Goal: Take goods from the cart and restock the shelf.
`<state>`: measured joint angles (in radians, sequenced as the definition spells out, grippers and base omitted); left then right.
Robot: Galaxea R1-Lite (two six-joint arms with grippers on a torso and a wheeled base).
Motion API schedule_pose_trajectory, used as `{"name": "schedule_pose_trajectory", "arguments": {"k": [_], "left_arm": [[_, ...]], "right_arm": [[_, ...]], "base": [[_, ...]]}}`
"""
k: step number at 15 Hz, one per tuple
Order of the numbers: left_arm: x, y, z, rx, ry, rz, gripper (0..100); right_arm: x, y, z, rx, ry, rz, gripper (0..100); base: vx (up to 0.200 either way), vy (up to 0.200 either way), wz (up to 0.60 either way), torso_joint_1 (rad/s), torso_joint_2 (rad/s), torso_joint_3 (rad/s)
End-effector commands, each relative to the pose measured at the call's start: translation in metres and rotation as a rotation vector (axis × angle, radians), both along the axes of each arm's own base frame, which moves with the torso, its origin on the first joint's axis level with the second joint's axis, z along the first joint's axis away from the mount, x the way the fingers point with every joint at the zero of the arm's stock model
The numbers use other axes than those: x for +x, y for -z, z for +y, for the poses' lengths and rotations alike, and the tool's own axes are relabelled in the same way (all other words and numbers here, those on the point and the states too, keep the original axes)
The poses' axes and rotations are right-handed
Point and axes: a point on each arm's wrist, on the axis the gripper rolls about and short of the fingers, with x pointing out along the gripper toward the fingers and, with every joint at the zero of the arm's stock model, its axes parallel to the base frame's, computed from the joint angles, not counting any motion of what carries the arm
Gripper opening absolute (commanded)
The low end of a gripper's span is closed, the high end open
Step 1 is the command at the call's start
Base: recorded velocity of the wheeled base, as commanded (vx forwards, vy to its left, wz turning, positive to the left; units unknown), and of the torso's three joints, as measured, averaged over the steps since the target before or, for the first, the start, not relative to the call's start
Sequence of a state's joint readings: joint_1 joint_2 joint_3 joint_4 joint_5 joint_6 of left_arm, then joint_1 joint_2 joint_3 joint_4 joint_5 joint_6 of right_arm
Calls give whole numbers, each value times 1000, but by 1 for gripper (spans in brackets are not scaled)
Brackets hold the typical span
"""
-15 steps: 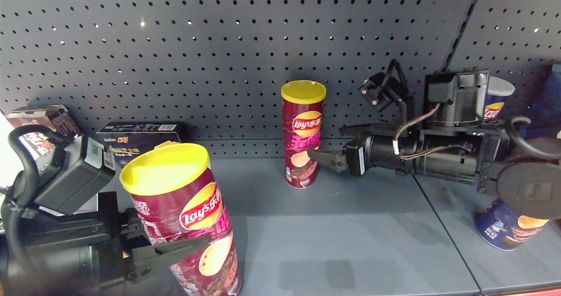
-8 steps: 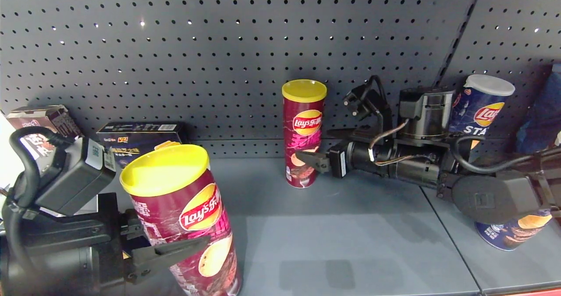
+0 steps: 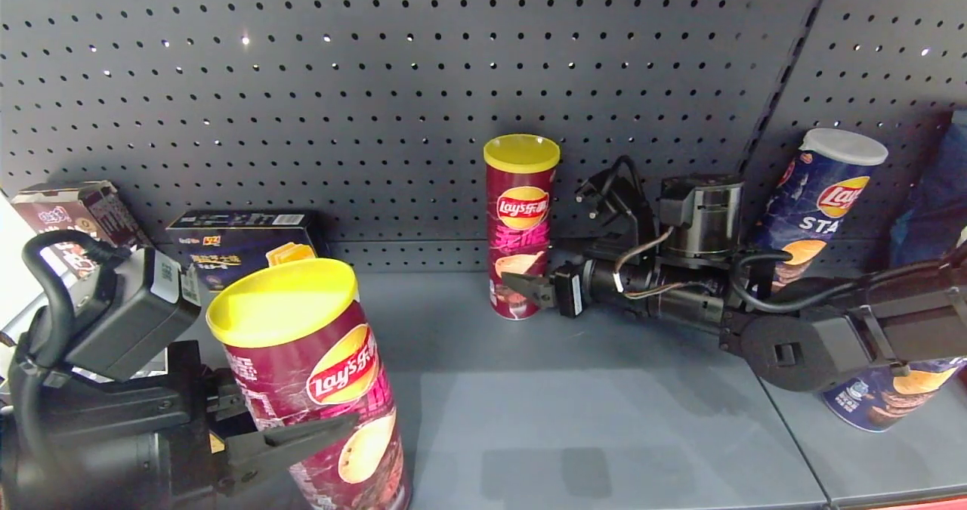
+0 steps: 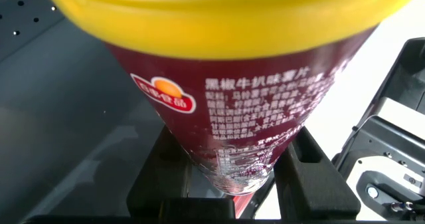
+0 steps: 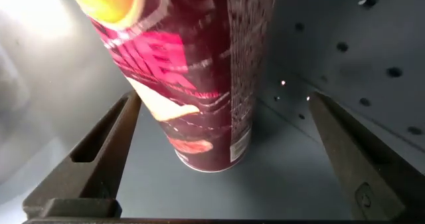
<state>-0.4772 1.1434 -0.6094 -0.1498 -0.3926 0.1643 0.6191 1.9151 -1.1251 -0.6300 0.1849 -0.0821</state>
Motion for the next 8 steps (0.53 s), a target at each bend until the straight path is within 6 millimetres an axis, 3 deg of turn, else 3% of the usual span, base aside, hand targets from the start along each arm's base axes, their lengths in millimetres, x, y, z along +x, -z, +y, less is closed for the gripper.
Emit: {"name": "schedule_pose_trajectory", "arguments": {"k": [1,8], "left_arm": [[0,0,0,0,0,-1,0],[0,0,0,0,0,1,0]], "right_arm": [[2,4,1,-5,-1,7,100],[11,13,8,-5,0,5,100]], "base": [[0,0,0,0,0,0],[0,0,0,0,0,0]]}}
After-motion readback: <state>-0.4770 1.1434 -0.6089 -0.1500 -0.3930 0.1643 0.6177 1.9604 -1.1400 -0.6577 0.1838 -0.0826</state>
